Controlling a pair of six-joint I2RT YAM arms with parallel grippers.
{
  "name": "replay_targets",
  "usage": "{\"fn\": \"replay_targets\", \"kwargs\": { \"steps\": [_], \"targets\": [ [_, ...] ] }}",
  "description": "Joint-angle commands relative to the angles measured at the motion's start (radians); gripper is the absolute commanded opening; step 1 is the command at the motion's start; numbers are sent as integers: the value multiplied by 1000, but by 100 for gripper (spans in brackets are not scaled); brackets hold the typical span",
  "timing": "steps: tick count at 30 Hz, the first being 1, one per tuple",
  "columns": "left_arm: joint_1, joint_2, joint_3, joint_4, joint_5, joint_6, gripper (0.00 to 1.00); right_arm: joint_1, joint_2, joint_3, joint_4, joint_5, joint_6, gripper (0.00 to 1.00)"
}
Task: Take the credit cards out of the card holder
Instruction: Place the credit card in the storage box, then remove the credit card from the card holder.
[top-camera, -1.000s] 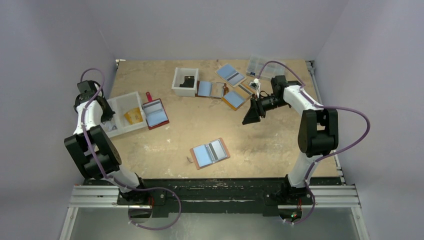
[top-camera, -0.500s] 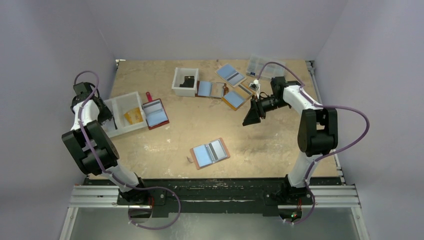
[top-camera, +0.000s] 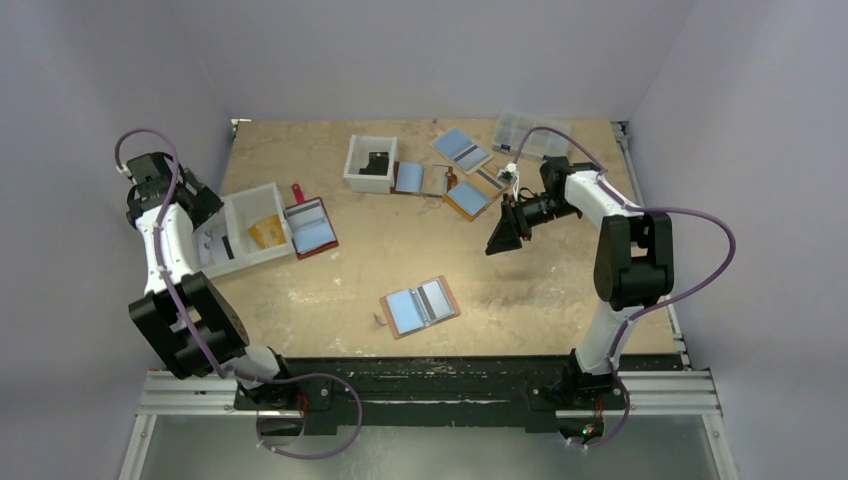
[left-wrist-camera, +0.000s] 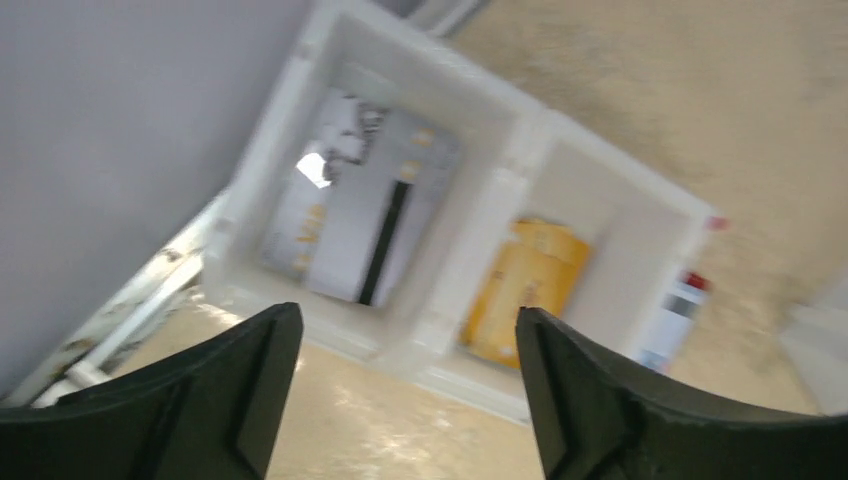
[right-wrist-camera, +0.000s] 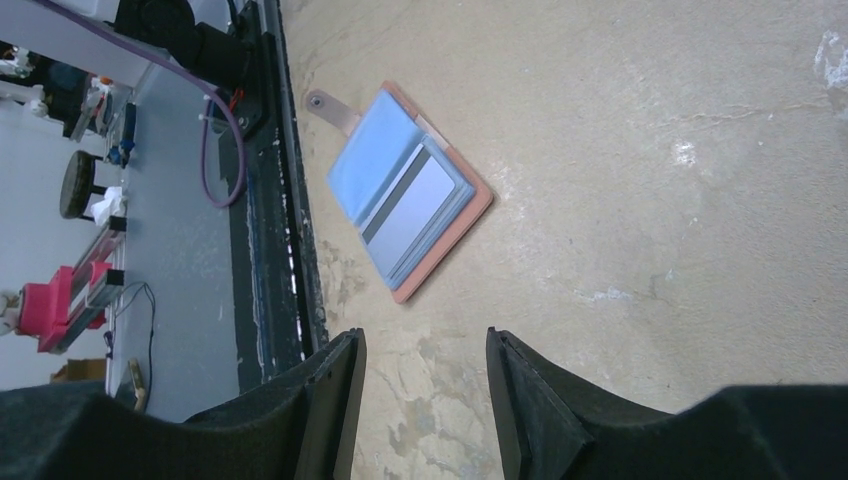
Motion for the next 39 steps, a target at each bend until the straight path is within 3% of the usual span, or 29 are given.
{"fn": "replay_targets", "kwargs": {
  "steps": [1,5,12,15,17,21,23,28,33,36,39],
  "targets": [
    [7,-107,-80,117,339,-141,89,8,-36,14,-63,-27,-120,55],
    [-26,-154,-158,233,542,-207,92,27,-87,-10,-66,-19,-195,57],
    [-255,-212,-128,137,562,-80,90,84,-259,-120,56,52,-274,59],
    [-314,-267,-195,129,605,-96,90,100,-303,-161,56,77,-404,71],
    [-332,-318,-252,116,612,-96,90,112,-273,-137,-73,94,-585,75],
    [-393,-441,-382,124,614,-131,91,117,-209,-71,-246,52,-716,72],
    [-419,-505,-435,128,611,-162,92,128,-242,-98,-185,47,-676,72],
    [-507,-649,-590,195,601,-277,98,206,-359,-223,129,184,-396,73],
    [-766,-664,-673,216,493,-340,96,249,-351,-276,172,260,-368,73],
    [-919,-641,-691,310,410,-421,93,267,-359,-308,201,276,-346,73],
    [-1064,-533,-670,401,349,-474,80,276,-353,-328,199,272,-356,72]
  ]
}}
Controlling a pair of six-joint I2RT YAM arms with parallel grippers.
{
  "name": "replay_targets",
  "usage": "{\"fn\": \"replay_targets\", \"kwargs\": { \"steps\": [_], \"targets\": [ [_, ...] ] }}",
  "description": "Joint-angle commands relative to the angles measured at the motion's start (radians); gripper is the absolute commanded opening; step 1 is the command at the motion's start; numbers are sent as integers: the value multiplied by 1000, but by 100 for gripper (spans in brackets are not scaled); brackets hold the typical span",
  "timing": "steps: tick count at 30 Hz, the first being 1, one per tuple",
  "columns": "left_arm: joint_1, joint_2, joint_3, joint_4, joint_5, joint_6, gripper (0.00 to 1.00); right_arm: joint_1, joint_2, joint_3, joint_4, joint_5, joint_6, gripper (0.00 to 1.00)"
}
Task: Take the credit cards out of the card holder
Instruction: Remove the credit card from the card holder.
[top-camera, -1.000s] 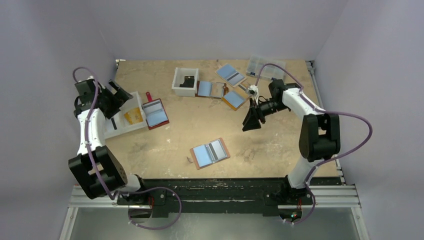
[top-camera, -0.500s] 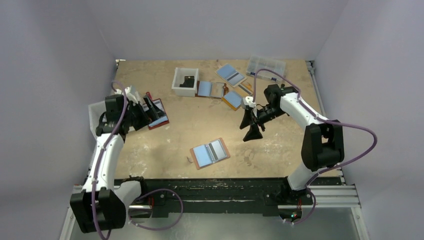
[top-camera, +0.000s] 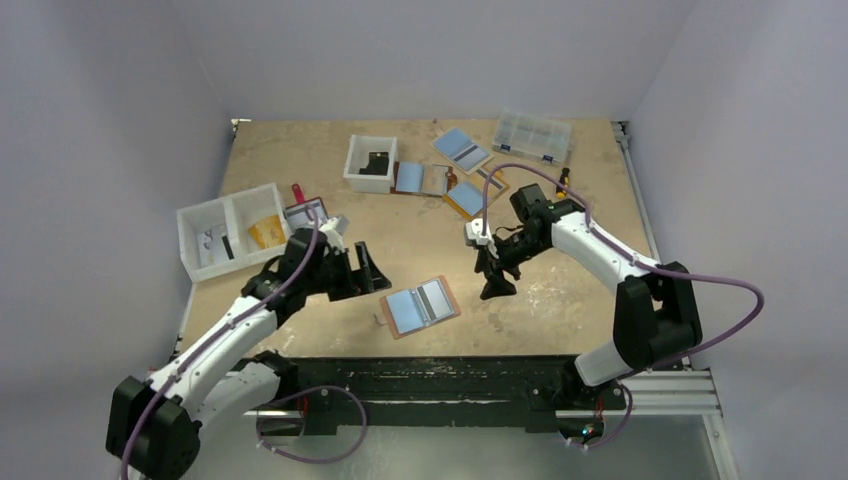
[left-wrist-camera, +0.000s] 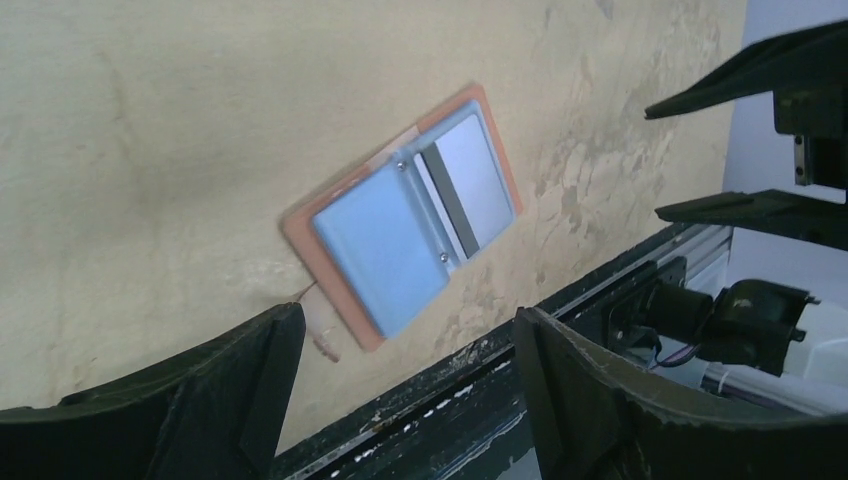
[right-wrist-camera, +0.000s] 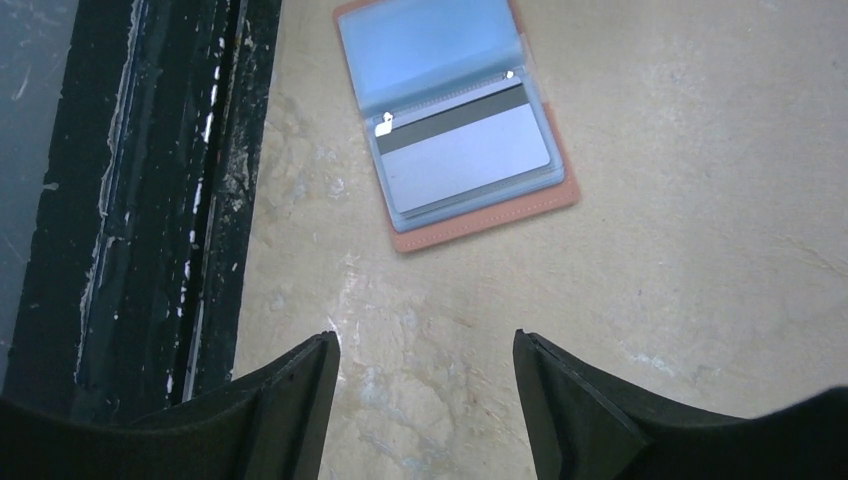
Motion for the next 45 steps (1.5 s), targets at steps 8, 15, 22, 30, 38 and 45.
{"fn": "replay_targets", "kwargs": {
  "steps": [8,15,22,30,38,45],
  "targets": [
    [-341,409,84,397,-185,-239,59,17,32,-3,53,40,51,61],
    [-347,483,65,499,-180,-314,57,35,79,29,178,-71,351,29],
    [-348,484,2,614,-183,-389,55,133,146,30,382,-23,774,0],
    [-362,478,-103,744,-203,-495,52,162,202,20,463,52,900,0],
    [-404,480,-124,763,-231,-524,51,182,226,18,485,99,906,0],
    [-408,487,-130,756,-242,-529,51,219,255,29,477,180,901,0]
  ]
}}
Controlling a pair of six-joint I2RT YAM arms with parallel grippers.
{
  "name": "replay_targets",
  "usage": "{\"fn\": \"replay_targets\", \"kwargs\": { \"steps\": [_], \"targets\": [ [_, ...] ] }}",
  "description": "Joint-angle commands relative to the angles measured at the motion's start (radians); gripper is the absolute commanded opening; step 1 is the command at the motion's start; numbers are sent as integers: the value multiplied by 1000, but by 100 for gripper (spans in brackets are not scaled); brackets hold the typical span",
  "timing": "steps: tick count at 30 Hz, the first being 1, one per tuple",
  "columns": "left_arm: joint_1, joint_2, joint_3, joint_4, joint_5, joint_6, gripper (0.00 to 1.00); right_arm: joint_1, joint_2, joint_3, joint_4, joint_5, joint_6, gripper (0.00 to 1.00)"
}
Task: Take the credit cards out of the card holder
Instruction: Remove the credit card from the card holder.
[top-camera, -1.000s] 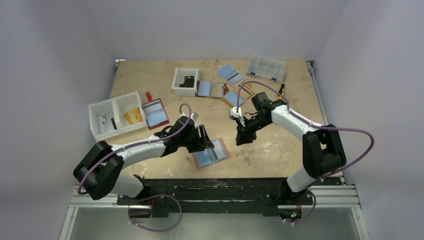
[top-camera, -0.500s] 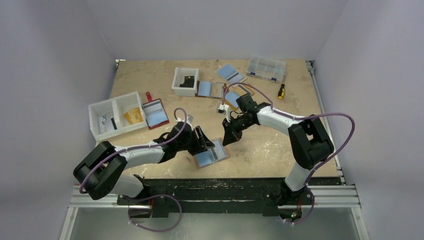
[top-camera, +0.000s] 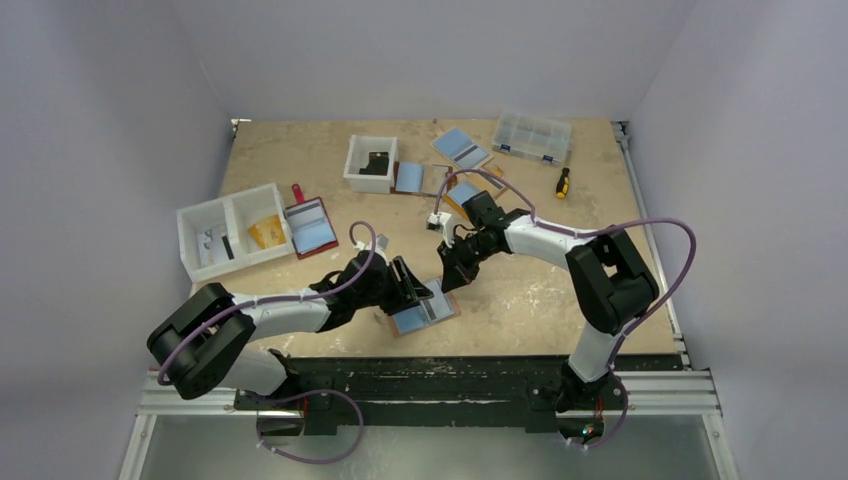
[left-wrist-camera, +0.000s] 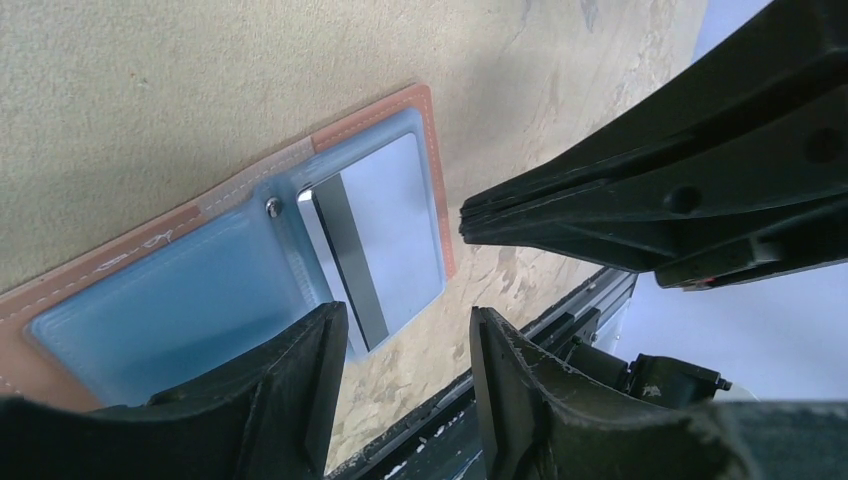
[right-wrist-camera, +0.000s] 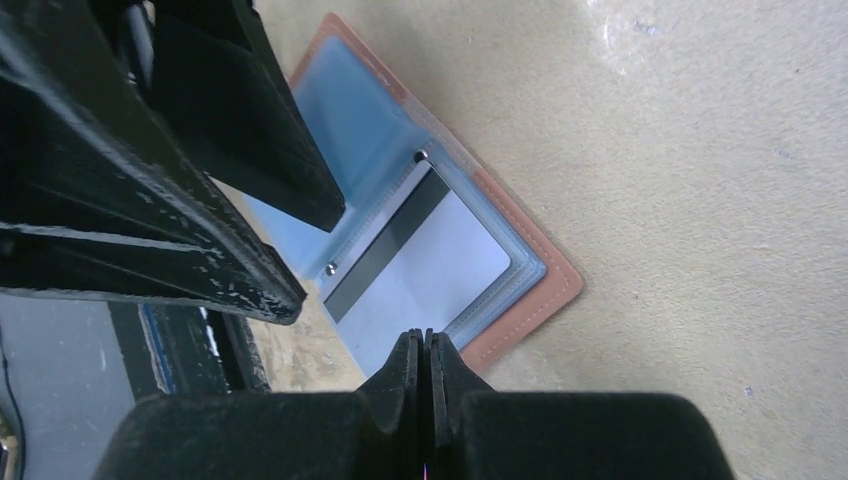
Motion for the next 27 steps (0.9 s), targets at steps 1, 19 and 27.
{"fn": "replay_targets", "kwargs": {
  "steps": [1,19,27],
  "targets": [
    [-6,1,-11,43,-28,-18,51,25,7,22,17,63,8,0],
    [-15,62,-10,91,-13,-16,54,58,41,24,21,145,31,0],
    [-15,12,-24,80,-63,-5,80,62,45,23,22,141,31,0]
  ]
}}
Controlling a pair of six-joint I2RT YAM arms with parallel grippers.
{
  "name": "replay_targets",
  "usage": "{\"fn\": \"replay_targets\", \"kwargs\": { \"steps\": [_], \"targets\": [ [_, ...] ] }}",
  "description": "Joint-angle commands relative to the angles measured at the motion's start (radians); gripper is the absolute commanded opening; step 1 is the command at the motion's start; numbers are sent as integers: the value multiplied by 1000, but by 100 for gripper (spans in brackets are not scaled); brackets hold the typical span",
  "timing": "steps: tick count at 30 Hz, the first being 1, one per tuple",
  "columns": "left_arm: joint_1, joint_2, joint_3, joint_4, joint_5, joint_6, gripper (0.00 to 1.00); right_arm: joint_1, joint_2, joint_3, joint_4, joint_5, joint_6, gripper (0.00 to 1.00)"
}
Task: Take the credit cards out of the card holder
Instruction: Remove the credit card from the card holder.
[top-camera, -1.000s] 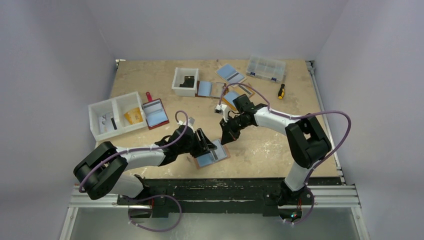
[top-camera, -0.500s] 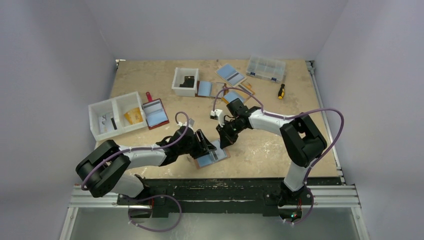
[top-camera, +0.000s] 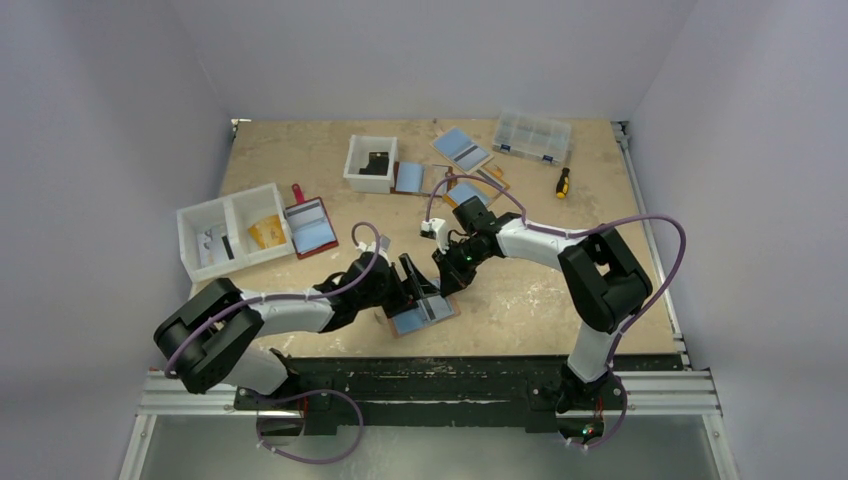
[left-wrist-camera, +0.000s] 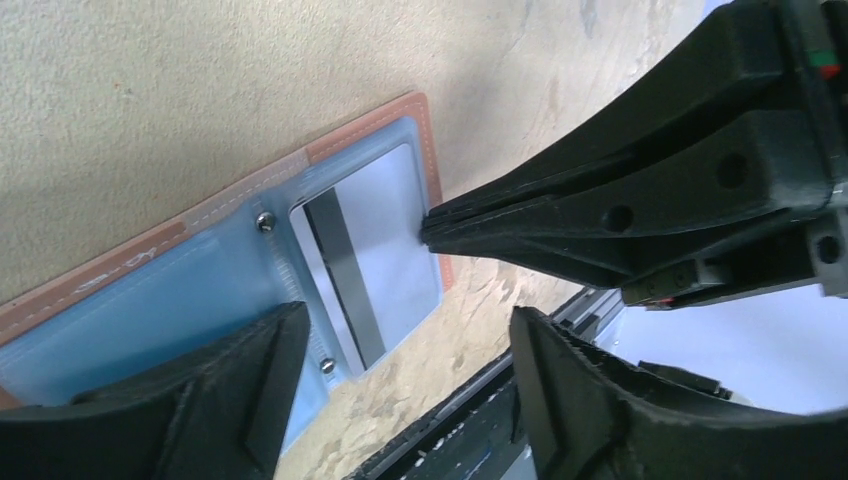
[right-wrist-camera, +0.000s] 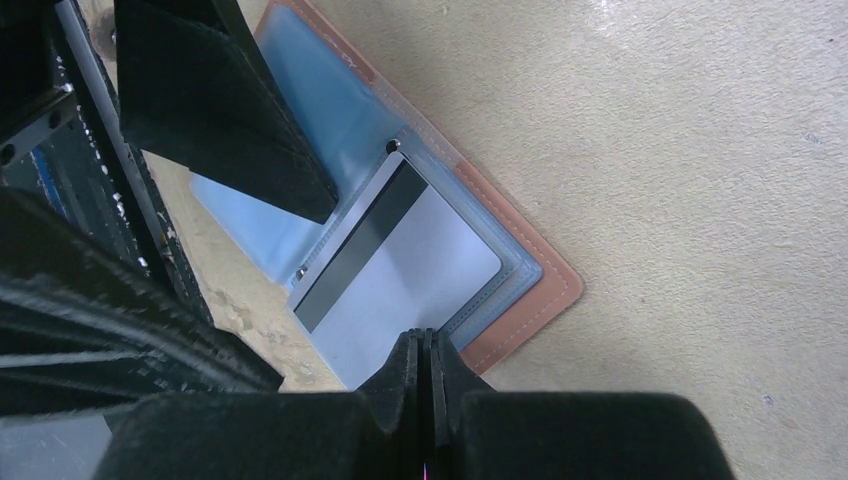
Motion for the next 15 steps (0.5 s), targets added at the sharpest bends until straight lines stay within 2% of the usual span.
{"fn": "replay_targets", "kwargs": {
  "steps": [1,3,7,15],
  "targets": [
    [-6,-39,-22,21,-51,-3,85,6,10,20,18,17,2,0],
    [-6,-38,-35,39,-44,-18,92,6,13,21,17,14,2,0],
    [-6,-30,-65,127,-20,-36,94,7,12,20,20,6,3,0],
    [-6,-16,-75,144,-3,-48,73,9,20,29,23,-22,11,0]
  ]
}}
